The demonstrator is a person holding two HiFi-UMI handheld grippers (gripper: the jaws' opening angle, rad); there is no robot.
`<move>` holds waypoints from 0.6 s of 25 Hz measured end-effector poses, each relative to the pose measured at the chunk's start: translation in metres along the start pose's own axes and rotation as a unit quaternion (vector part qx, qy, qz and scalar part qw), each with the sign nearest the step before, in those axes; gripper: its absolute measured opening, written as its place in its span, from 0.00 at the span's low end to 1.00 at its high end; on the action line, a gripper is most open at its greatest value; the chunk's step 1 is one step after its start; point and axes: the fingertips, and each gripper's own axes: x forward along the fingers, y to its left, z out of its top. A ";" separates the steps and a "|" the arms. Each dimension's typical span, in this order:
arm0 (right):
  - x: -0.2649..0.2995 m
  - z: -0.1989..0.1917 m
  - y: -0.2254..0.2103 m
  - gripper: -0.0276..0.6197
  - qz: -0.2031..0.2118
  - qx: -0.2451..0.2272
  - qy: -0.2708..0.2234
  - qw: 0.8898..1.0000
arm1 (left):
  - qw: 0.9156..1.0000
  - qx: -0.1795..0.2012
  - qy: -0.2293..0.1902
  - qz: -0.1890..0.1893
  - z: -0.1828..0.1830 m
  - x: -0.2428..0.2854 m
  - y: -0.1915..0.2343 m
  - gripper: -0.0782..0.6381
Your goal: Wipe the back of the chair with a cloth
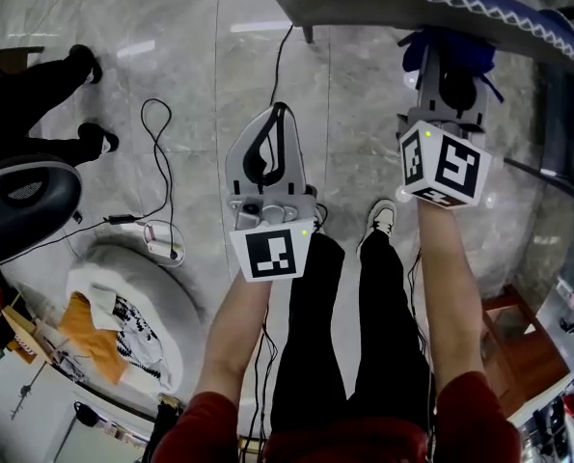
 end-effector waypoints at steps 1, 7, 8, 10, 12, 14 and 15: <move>0.000 0.000 0.001 0.13 -0.005 0.004 0.001 1.000 | 1.000 -0.001 0.000 0.001 -0.001 -0.001 0.004 0.13; 0.001 -0.008 0.018 0.13 -0.023 0.017 0.011 1.000 | 1.000 -0.009 -0.002 0.006 -0.010 -0.008 0.031 0.13; -0.002 -0.005 0.018 0.13 -0.024 0.017 0.010 1.000 | 1.000 -0.008 -0.004 0.006 -0.005 -0.009 0.031 0.13; -0.004 0.000 0.019 0.13 -0.024 0.017 0.009 1.000 | 1.000 -0.006 -0.006 0.006 0.001 -0.011 0.033 0.13; -0.004 0.000 0.028 0.13 -0.017 0.017 0.009 1.000 | 1.000 -0.007 -0.006 0.009 0.000 -0.012 0.038 0.13; -0.003 0.002 0.041 0.13 -0.004 0.014 0.007 1.000 | 1.000 -0.008 -0.007 0.012 -0.001 -0.015 0.043 0.13; -0.003 0.004 0.049 0.13 0.005 0.011 0.006 1.000 | 1.000 -0.008 -0.007 0.014 0.000 -0.017 0.046 0.13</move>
